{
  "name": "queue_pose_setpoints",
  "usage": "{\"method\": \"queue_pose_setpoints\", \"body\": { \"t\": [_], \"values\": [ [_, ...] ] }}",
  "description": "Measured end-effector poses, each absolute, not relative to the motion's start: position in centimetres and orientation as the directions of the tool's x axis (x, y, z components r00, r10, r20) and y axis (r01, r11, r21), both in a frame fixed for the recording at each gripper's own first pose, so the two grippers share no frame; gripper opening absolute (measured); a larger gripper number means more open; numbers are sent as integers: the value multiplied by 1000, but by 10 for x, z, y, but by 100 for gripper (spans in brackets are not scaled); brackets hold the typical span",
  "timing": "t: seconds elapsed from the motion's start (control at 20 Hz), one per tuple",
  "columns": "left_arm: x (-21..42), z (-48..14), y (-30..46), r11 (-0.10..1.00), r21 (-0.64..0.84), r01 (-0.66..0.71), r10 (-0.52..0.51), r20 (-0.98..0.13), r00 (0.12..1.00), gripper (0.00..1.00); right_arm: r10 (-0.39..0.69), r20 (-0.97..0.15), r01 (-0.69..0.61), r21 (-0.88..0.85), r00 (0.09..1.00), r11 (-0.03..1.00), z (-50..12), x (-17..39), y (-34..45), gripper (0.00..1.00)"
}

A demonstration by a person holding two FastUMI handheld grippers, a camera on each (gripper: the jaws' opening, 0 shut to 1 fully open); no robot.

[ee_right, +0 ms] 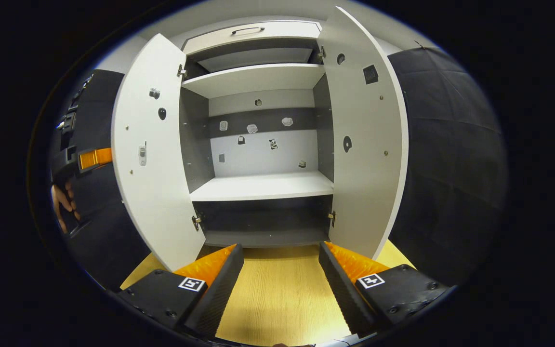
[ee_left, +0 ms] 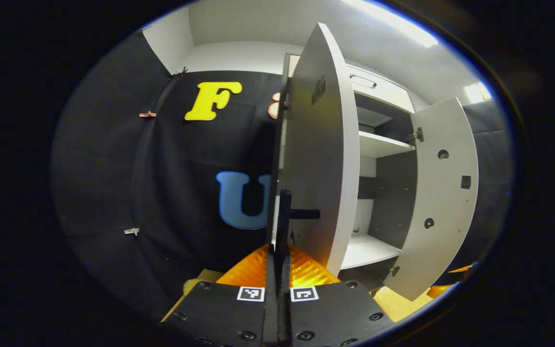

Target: Open the right door of the double-door shoe cabinet with the right hand, and open the left door with the left hand.

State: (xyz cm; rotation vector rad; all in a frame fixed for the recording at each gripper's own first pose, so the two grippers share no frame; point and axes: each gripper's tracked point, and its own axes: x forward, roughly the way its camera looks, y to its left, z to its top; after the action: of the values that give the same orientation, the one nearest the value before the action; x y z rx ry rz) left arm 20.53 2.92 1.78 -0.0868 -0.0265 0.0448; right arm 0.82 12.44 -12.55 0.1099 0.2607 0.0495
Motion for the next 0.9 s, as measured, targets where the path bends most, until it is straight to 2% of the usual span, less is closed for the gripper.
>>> {"method": "queue_pose_setpoints", "body": {
  "t": [0.1,0.15,0.65,0.8,0.9],
  "values": [
    [204,20,11,988,-151,44,-41,22,999,5,75,-249,-42,133,966,990,-119,12,127,99],
    [204,21,8,983,-175,49,-48,15,999,5,74,-241,-43,133,968,990,-113,15,127,99],
    [159,6,13,994,-108,-27,24,-29,999,5,43,-185,-23,109,982,994,-78,27,97,99],
    [153,8,-12,994,-105,-24,25,2,1000,5,46,-180,-25,113,983,993,-76,29,78,99],
    [151,2,-32,995,-100,-19,18,-13,1000,5,61,-186,-37,129,981,991,-75,27,69,99]
  ]
}}
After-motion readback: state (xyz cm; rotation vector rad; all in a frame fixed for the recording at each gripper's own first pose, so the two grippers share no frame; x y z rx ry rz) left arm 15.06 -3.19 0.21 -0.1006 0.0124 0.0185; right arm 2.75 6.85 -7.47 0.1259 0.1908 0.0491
